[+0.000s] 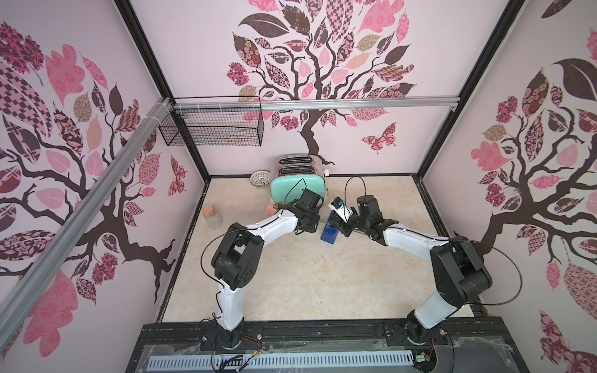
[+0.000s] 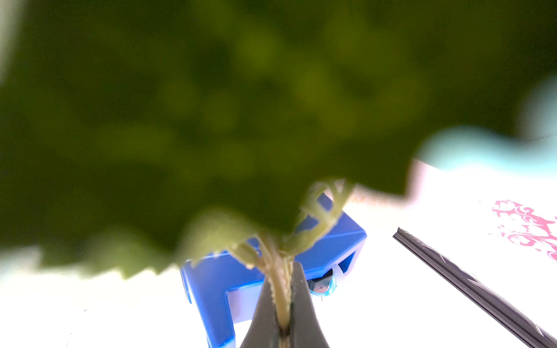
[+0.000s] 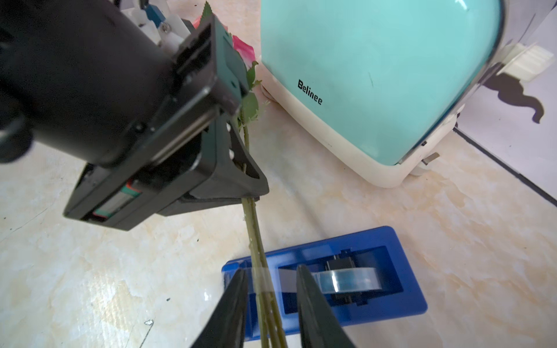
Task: Wrap bouquets with tape
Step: Wrap the tape around the bouquet.
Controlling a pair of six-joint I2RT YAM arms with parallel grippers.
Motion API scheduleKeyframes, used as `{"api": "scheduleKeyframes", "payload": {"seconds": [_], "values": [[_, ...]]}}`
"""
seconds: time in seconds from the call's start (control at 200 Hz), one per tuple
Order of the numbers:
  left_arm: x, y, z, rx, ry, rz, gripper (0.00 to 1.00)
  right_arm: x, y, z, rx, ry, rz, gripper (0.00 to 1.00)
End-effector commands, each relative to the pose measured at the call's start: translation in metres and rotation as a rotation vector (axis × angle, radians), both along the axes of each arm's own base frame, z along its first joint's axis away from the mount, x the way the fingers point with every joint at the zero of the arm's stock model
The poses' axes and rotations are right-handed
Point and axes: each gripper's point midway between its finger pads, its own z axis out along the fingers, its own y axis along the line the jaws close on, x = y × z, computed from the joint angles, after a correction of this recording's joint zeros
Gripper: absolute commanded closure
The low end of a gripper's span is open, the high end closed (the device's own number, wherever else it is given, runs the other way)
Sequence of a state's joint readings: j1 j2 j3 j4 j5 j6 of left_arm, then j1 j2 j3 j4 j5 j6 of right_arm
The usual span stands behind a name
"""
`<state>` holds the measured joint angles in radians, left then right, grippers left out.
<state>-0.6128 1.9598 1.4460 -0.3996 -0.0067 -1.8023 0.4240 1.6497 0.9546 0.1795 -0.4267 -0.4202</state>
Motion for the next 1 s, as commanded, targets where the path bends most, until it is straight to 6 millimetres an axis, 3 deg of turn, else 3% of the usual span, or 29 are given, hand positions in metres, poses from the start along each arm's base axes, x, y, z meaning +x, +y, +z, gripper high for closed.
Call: {"api": "scheduleKeyframes", "payload": {"seconds": [0.0,0.996], "values": [[0.01,-0.002,0.033,-0.028,-0.065,-0.003,1.0,0.001,0.007,-0.007,0.004,0.017,0.041,0.69],[0.014,-0.004,0.032,-0.033,-0.061,-0.008,1.0,0.009,0.011,-0.022,-0.086,-0.052,0.048,0.71]]}}
